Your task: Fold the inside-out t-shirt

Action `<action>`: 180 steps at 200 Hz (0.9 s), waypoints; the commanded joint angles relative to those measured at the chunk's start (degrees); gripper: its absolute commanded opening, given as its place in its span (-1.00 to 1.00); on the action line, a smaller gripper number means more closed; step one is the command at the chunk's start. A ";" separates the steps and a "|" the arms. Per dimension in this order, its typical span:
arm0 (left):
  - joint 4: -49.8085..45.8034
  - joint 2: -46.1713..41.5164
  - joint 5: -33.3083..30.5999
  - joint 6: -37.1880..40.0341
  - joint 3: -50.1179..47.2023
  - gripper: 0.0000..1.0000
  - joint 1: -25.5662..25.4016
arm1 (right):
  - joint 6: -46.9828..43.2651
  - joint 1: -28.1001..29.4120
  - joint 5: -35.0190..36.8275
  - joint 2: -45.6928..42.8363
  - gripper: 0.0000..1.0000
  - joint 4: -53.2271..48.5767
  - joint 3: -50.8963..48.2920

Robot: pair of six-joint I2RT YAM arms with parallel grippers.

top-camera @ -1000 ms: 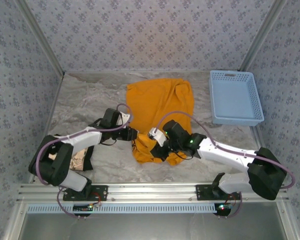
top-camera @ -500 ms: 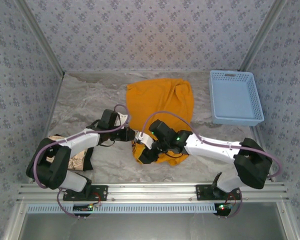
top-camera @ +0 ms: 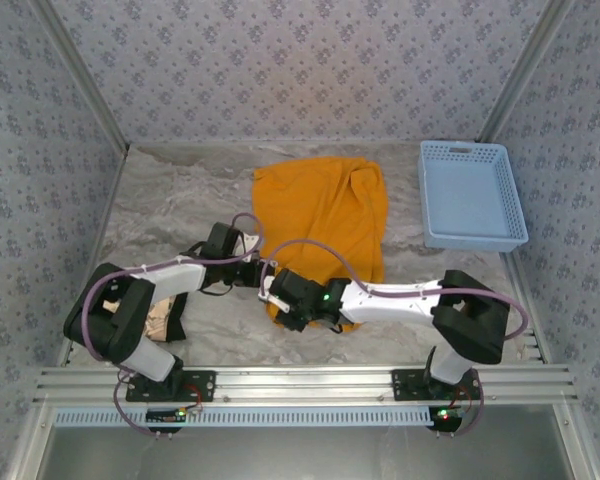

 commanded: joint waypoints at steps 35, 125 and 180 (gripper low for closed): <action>0.06 1.28 -1.48 0.29 4.27 -0.56 -1.80 | 6.70 -7.44 -5.34 -10.25 -1.00 3.46 -7.14; -6.58 -0.12 -6.06 3.41 5.25 -1.00 -2.12 | 11.23 -21.88 -37.05 -32.78 -1.00 14.25 -21.88; -5.25 -4.82 -2.26 0.75 5.14 -0.59 -1.44 | 5.37 -12.59 -31.09 -29.34 -1.00 19.36 -15.13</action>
